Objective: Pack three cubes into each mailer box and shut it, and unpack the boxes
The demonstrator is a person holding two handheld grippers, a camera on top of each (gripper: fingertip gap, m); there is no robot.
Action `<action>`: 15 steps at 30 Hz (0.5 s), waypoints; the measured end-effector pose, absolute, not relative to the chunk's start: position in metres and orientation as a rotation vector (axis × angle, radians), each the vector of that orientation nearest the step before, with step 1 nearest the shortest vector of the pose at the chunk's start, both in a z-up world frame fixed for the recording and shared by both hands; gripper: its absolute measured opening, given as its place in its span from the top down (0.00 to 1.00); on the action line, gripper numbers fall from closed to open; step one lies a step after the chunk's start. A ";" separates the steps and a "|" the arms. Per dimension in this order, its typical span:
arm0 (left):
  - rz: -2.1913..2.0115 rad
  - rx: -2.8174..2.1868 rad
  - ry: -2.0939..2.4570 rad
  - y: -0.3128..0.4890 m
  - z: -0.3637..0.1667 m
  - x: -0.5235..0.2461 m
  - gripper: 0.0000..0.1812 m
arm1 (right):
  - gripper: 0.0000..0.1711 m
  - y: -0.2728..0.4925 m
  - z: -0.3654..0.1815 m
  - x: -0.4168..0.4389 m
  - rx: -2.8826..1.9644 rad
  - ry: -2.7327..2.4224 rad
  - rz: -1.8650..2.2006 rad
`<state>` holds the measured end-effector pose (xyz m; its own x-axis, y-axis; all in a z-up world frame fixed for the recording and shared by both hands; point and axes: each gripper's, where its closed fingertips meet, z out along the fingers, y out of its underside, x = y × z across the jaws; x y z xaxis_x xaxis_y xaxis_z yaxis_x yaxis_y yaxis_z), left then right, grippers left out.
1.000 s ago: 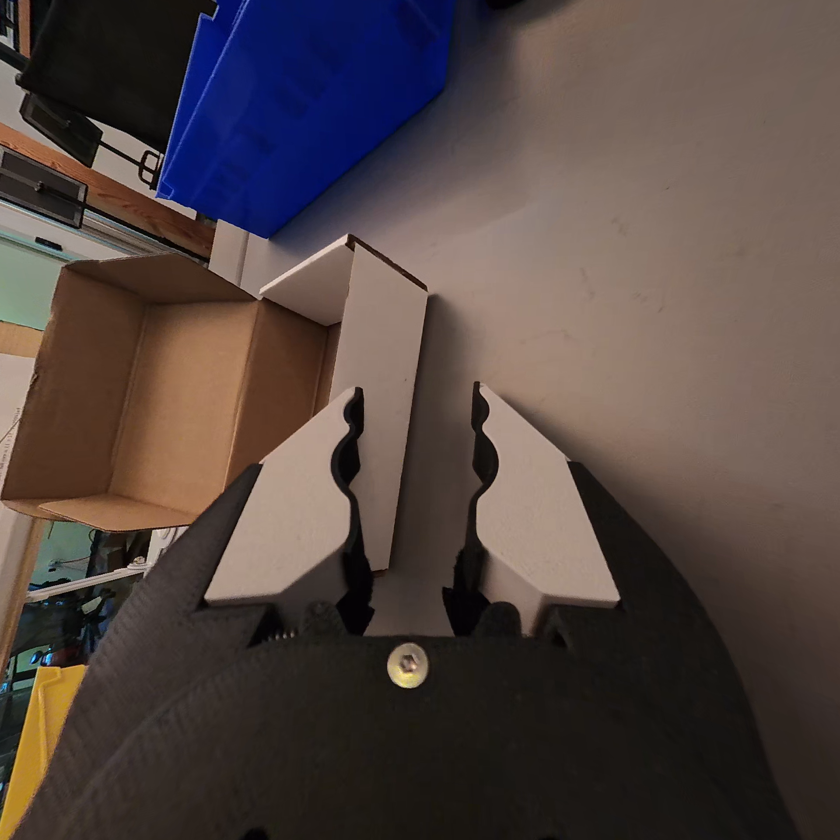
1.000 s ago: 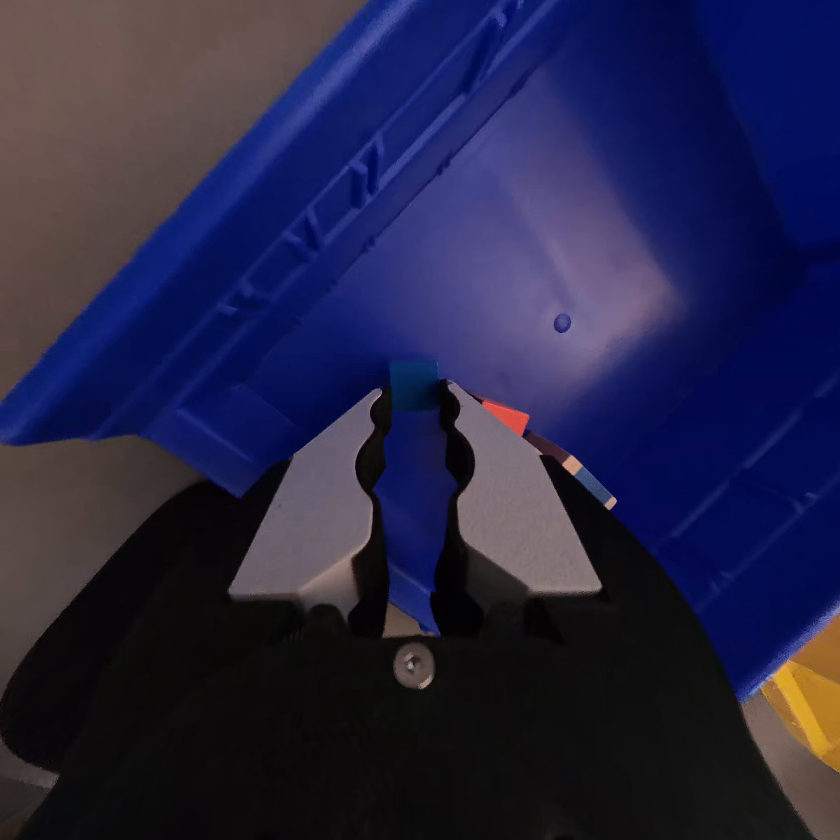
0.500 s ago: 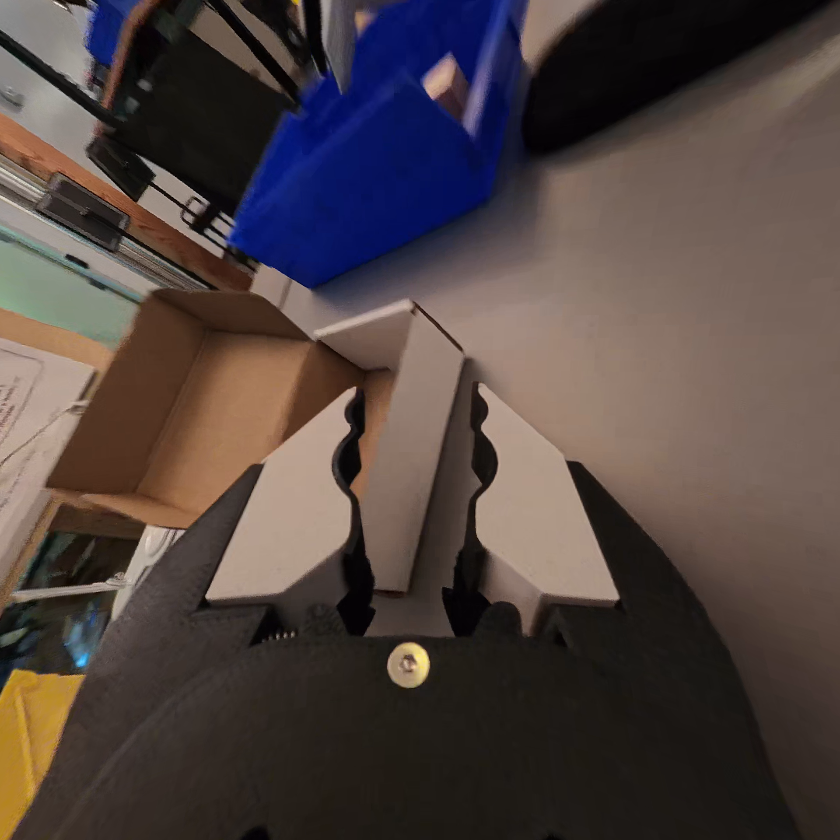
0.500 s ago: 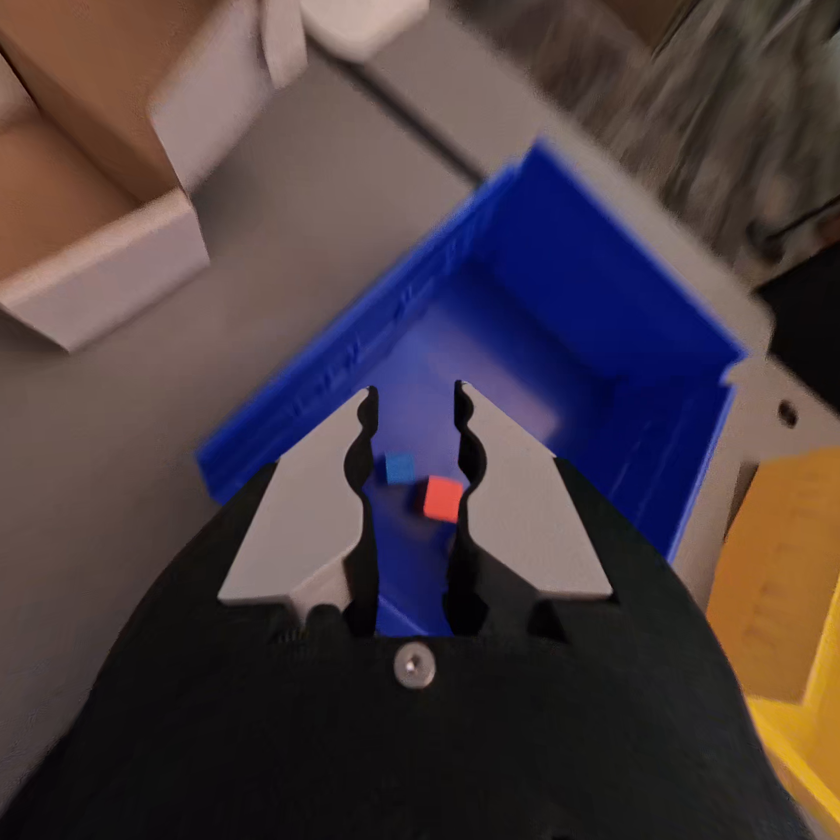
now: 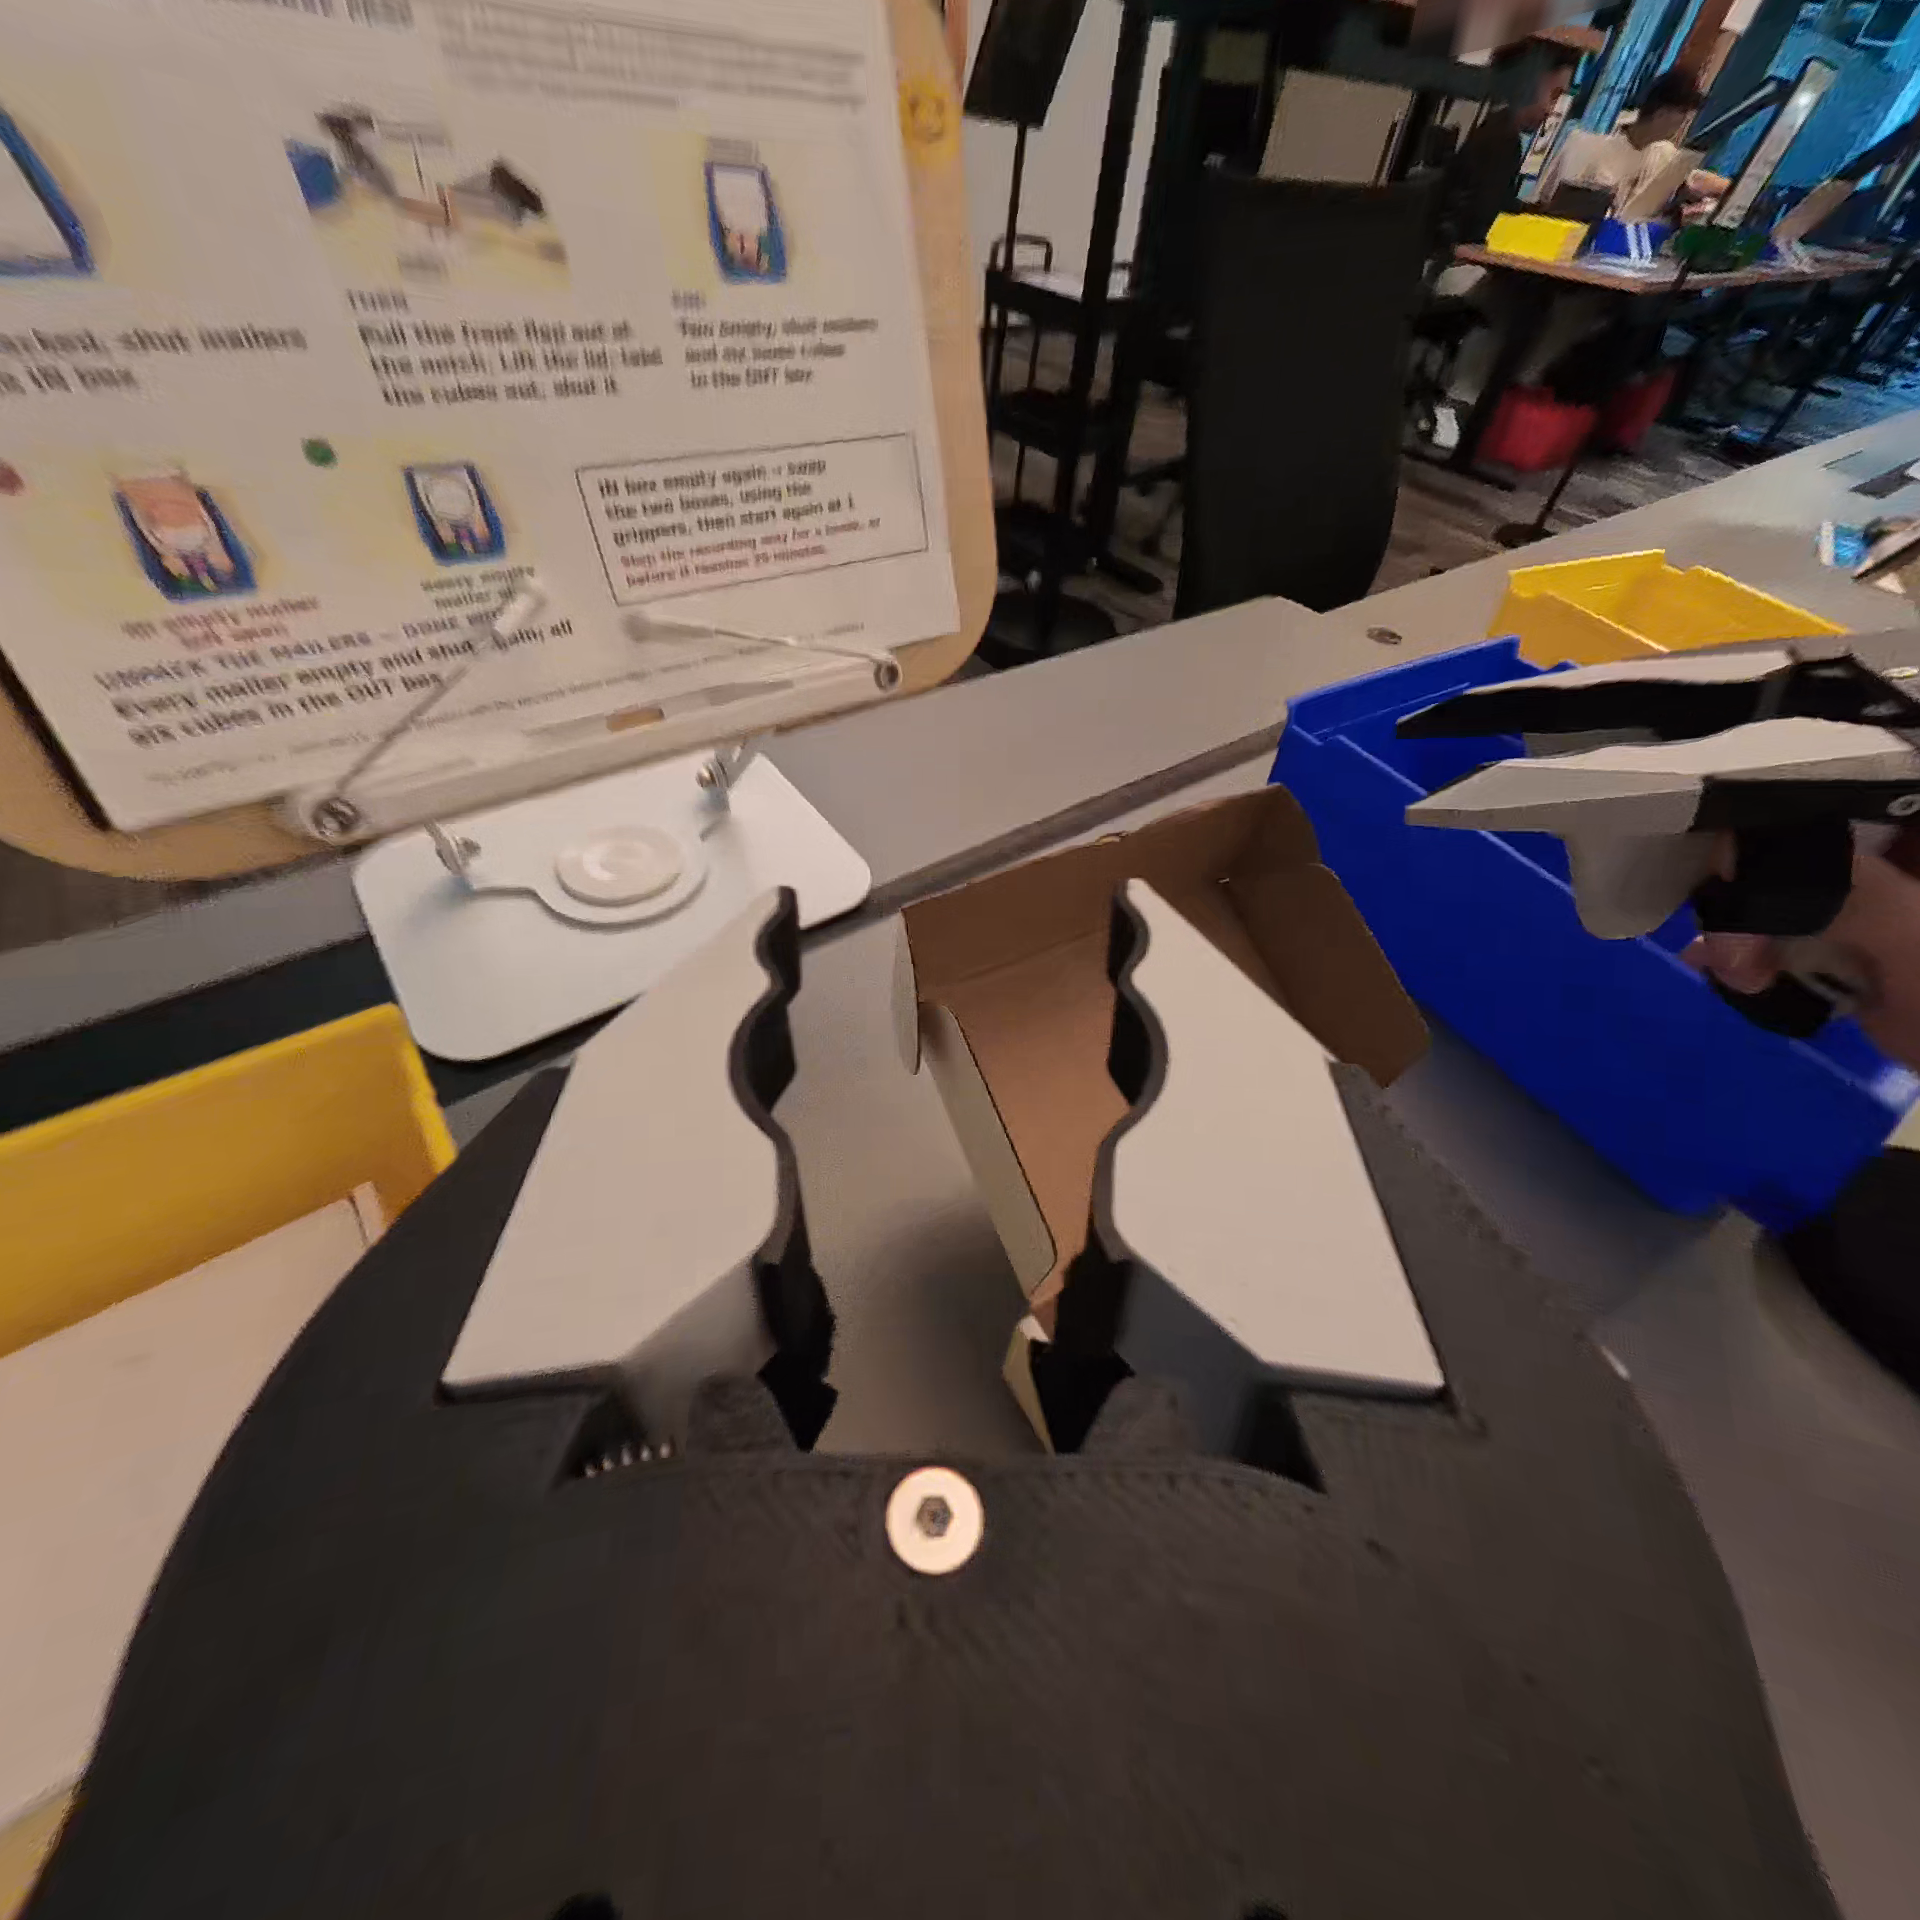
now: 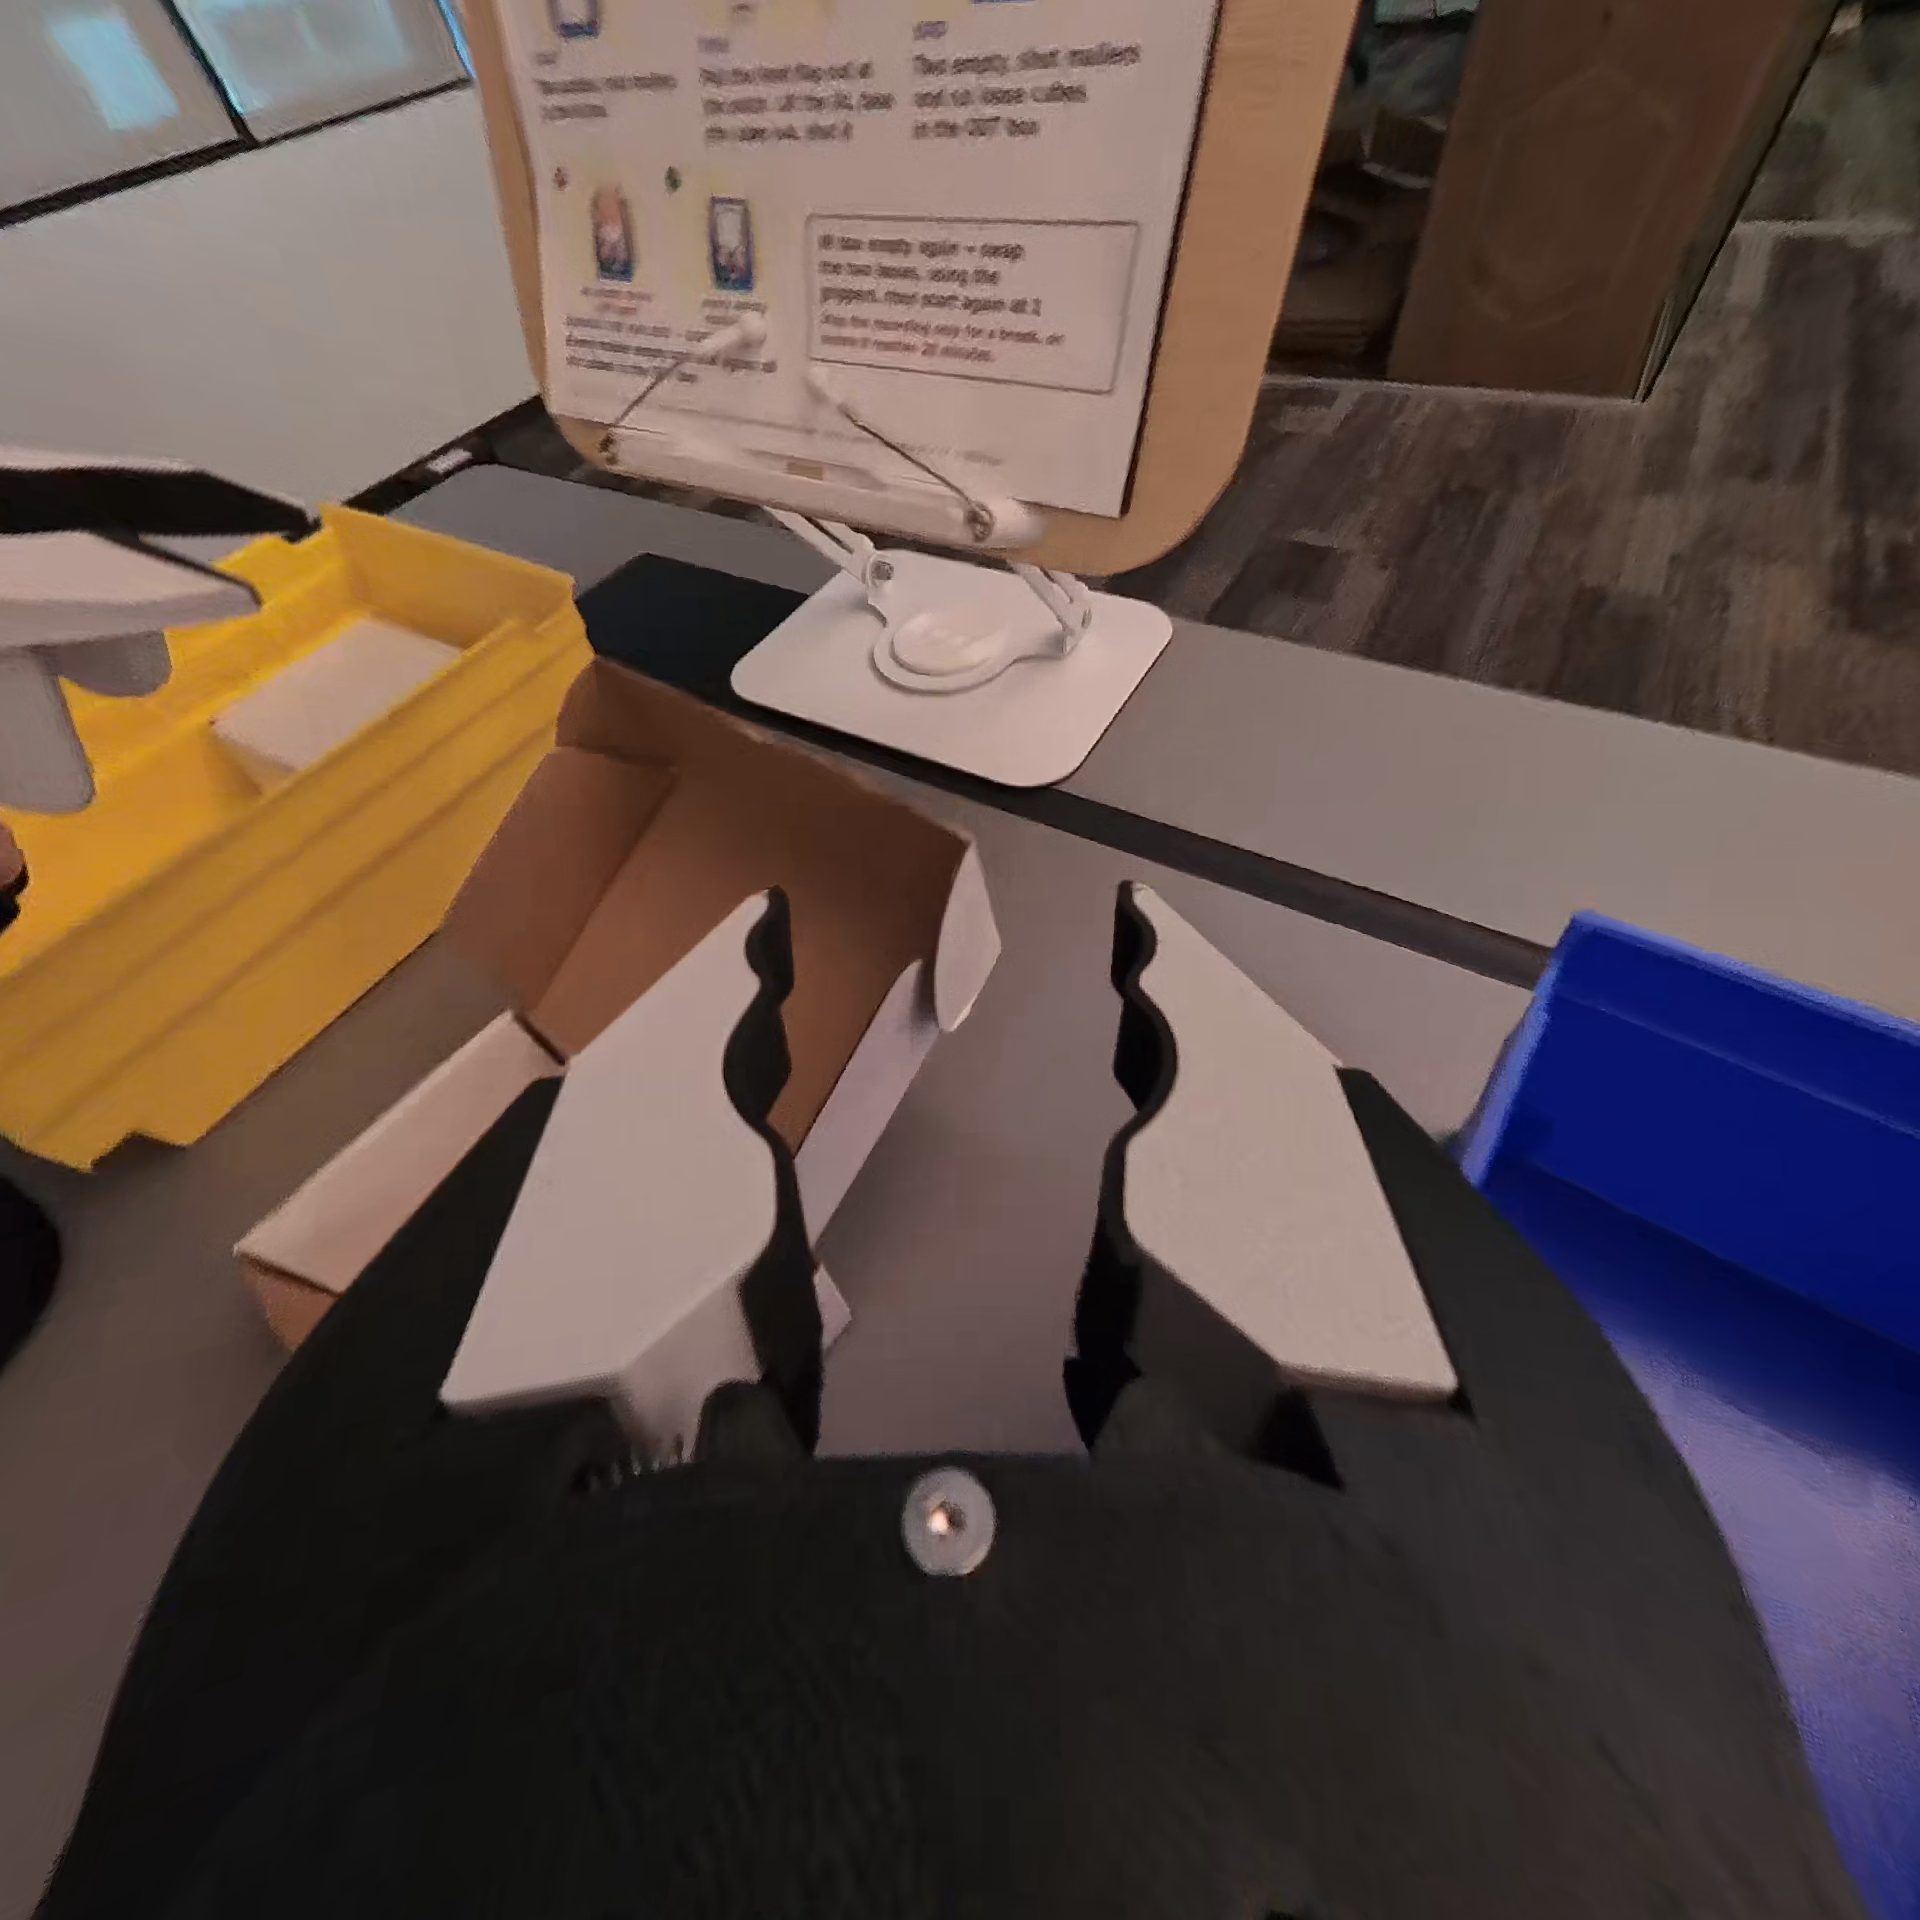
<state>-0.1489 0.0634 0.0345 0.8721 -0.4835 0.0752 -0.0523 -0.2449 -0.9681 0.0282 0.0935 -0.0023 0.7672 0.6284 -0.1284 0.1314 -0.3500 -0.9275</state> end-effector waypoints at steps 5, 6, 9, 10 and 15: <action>-0.627 -1.974 0.367 0.080 0.004 -0.137 0.59 | 0.63 0.107 -0.034 0.021 -2.051 -0.625 0.580; -0.641 -1.985 0.368 0.081 -0.002 -0.136 0.60 | 0.65 0.107 -0.038 0.020 -2.055 -0.627 0.594; -0.617 -2.010 0.388 0.086 -0.017 -0.135 0.63 | 0.67 0.099 -0.047 0.017 -2.111 -0.670 0.662; -0.612 -2.025 0.402 0.087 -0.023 -0.134 0.63 | 0.70 0.094 -0.050 0.015 -2.115 -0.701 0.694; -0.537 -2.090 0.502 0.089 -0.049 -0.123 0.65 | 0.72 0.089 -0.055 0.002 -2.141 -0.844 0.783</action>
